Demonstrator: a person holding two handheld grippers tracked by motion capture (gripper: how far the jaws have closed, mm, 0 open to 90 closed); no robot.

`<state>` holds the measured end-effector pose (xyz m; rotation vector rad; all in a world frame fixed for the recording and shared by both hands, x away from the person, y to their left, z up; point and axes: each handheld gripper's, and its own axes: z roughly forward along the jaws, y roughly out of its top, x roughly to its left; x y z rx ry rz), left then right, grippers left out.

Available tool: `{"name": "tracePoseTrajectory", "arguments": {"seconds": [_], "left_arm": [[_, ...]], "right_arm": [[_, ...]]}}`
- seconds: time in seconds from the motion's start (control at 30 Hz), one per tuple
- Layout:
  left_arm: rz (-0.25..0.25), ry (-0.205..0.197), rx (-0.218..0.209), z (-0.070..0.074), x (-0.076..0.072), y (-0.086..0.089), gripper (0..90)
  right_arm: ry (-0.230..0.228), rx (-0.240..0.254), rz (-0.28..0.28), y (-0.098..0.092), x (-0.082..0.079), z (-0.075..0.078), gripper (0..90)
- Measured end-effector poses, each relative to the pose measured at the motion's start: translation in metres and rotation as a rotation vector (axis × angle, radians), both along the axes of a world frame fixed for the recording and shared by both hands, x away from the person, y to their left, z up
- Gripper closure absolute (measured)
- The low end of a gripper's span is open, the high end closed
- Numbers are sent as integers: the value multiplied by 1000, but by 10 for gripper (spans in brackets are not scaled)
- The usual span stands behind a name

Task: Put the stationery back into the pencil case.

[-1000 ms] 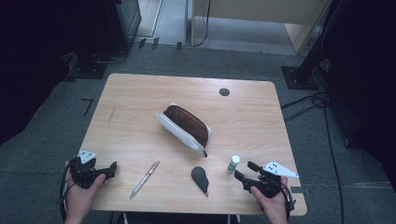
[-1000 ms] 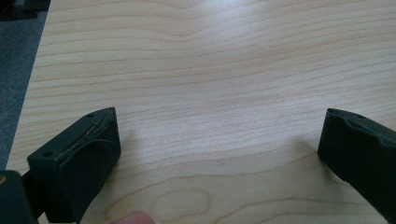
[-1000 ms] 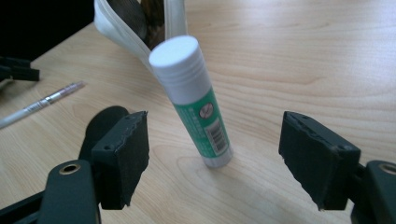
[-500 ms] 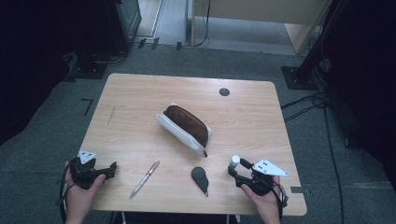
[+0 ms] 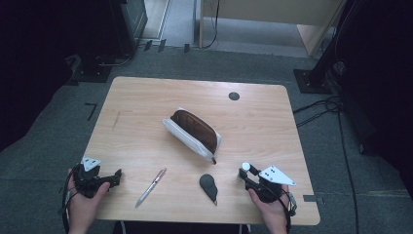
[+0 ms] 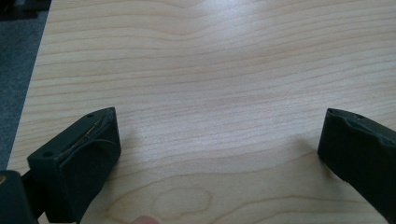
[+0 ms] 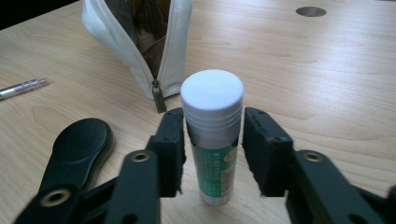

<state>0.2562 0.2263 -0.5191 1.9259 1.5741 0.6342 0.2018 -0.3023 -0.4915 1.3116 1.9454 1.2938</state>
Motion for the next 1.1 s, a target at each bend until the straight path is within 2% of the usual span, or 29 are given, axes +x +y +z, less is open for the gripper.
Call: {"name": "tracePoseTrajectory", "arguments": {"seconds": [0.13, 0.2, 0.53, 0.63, 1.1], "left_arm": [[0, 1, 0, 0, 0, 0, 0], [0, 1, 0, 0, 0, 0, 0], [0, 0, 0, 0, 0, 0, 0], [0, 0, 0, 0, 0, 0, 0], [0, 0, 0, 0, 0, 0, 0]], "right_arm": [[-4, 3, -11, -3, 0, 1, 649], [6, 21, -7, -5, 0, 1, 650], [-10, -14, 6, 0, 0, 1, 640], [-10, -23, 14, 2, 0, 1, 610], [-31, -16, 4, 2, -1, 4, 601]]}}
